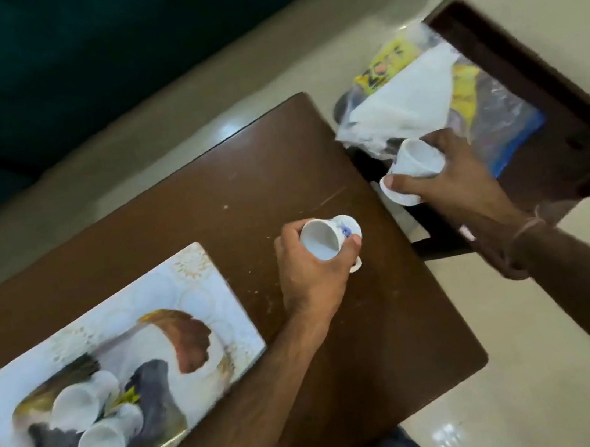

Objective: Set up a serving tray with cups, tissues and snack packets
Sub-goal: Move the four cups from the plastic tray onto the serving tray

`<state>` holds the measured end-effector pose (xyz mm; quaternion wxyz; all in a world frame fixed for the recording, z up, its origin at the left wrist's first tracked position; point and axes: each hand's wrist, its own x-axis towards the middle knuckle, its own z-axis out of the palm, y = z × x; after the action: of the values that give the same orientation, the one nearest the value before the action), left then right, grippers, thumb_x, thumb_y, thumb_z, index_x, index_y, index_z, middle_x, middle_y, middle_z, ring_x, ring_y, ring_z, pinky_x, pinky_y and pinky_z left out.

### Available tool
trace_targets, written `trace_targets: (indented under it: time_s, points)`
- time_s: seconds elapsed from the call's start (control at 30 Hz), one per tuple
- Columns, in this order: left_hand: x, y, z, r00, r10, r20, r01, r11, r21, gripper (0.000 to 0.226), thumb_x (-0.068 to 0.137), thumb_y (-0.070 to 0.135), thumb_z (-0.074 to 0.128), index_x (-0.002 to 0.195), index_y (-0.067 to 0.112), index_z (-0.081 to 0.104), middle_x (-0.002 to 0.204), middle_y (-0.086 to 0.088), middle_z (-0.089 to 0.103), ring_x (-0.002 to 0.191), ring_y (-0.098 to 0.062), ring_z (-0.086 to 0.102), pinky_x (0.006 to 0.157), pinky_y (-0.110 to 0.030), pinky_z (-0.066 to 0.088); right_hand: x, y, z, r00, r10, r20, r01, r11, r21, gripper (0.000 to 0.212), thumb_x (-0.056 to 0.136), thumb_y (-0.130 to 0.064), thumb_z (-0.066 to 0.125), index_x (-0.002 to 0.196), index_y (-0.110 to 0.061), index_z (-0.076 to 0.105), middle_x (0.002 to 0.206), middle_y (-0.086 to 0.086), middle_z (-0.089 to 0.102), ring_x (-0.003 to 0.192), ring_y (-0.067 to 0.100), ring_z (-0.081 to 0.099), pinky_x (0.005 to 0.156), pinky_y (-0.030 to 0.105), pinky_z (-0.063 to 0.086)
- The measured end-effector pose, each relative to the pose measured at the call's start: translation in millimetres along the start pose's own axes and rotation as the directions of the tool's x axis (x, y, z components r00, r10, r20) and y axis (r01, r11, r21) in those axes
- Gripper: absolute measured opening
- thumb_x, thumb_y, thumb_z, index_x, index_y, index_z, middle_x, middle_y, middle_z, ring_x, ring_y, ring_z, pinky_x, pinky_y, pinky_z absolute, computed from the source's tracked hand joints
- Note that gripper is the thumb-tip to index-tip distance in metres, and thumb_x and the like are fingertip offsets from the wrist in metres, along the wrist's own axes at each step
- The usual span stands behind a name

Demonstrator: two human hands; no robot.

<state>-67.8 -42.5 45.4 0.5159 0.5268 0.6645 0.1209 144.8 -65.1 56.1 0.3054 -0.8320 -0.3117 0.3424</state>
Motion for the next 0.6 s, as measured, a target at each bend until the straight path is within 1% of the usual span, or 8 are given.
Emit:
trace_targets:
  time_s: [0.1, 0.17, 0.2, 0.27, 0.4, 0.5, 0.57, 0.6]
  points:
    - [-5, -34, -45, 0.982, -0.14, -0.126, 0.131, 0.989, -0.072, 0.066, 0.069, 0.049, 0.085, 0.115, 0.04, 0.04, 0.117, 0.013, 0.054, 0.102, -0.012, 0.058, 0.077, -0.019, 0.055, -23, -36, 64, 0.982, -0.046, 0.182, 0.072, 0.988, -0.138, 0.073, 0.063, -0.058, 0.085, 0.117, -0.025, 0.049, 0.113, -0.003, 0.06, 0.1, 0.016, 0.06, 0.081, 0.033, 0.054]
    - [-9, -56, -70, 0.954, -0.233, -0.191, 0.208, 0.968, -0.14, 0.066, 0.071, 0.046, 0.084, 0.117, 0.039, 0.037, 0.116, 0.013, 0.053, 0.104, -0.012, 0.059, 0.081, -0.023, 0.056, -40, -56, 104, 0.956, -0.065, 0.286, 0.124, 0.974, -0.19, 0.075, 0.062, -0.064, 0.083, 0.117, -0.026, 0.047, 0.111, -0.004, 0.061, 0.096, 0.014, 0.06, 0.071, 0.022, 0.049]
    - [-12, -69, -83, 0.933, -0.283, -0.221, 0.241, 0.95, -0.197, 0.066, 0.073, 0.044, 0.084, 0.119, 0.038, 0.038, 0.117, 0.012, 0.054, 0.105, -0.013, 0.059, 0.085, -0.028, 0.057, -49, -66, 125, 0.937, -0.078, 0.339, 0.155, 0.966, -0.206, 0.076, 0.062, -0.064, 0.083, 0.118, -0.027, 0.046, 0.113, -0.003, 0.061, 0.097, 0.014, 0.06, 0.071, 0.02, 0.048]
    - [-18, -94, -106, 0.886, -0.386, -0.256, 0.295, 0.896, -0.332, 0.067, 0.075, 0.041, 0.083, 0.125, 0.036, 0.038, 0.124, 0.011, 0.054, 0.109, -0.017, 0.06, 0.091, -0.037, 0.057, -67, -85, 164, 0.897, -0.097, 0.431, 0.216, 0.947, -0.237, 0.079, 0.063, -0.063, 0.083, 0.122, -0.026, 0.045, 0.121, -0.001, 0.06, 0.101, 0.015, 0.059, 0.078, 0.026, 0.052]
    - [-34, -131, -141, 0.773, -0.575, -0.269, 0.31, 0.711, -0.631, 0.067, 0.075, 0.029, 0.086, 0.126, 0.032, 0.043, 0.126, 0.0, 0.061, 0.109, -0.025, 0.065, 0.094, -0.047, 0.056, -102, -117, 231, 0.824, -0.209, 0.527, 0.397, 0.876, -0.273, 0.08, 0.065, -0.069, 0.077, 0.124, -0.022, 0.048, 0.125, 0.002, 0.061, 0.103, 0.016, 0.058, 0.084, 0.033, 0.054]
    - [-42, -150, -156, 0.692, -0.691, -0.209, 0.295, 0.535, -0.792, 0.059, 0.074, 0.02, 0.085, 0.115, 0.039, 0.047, 0.121, -0.008, 0.065, 0.106, -0.035, 0.066, 0.08, -0.042, 0.061, -128, -132, 275, 0.754, -0.326, 0.571, 0.555, 0.78, -0.288, 0.08, 0.069, -0.071, 0.072, 0.125, -0.019, 0.049, 0.123, 0.006, 0.061, 0.105, 0.023, 0.057, 0.087, 0.04, 0.053]
    - [-46, -160, -160, 0.664, -0.733, -0.147, 0.288, 0.433, -0.854, 0.055, 0.076, 0.014, 0.084, 0.118, 0.03, 0.053, 0.12, -0.011, 0.067, 0.107, -0.037, 0.066, 0.075, -0.041, 0.061, -146, -134, 301, 0.711, -0.353, 0.608, 0.606, 0.745, -0.277, 0.074, 0.072, -0.066, 0.072, 0.121, -0.016, 0.047, 0.118, 0.009, 0.059, 0.101, 0.027, 0.056, 0.084, 0.042, 0.051]
    - [-48, -163, -163, 0.647, -0.747, -0.15, 0.274, 0.412, -0.869, 0.054, 0.076, 0.012, 0.083, 0.12, 0.024, 0.055, 0.119, -0.012, 0.068, 0.108, -0.038, 0.066, 0.08, -0.044, 0.06, -154, -134, 313, 0.69, -0.358, 0.629, 0.625, 0.734, -0.268, 0.072, 0.073, -0.063, 0.073, 0.12, -0.015, 0.046, 0.116, 0.01, 0.057, 0.099, 0.029, 0.055, 0.082, 0.04, 0.049]
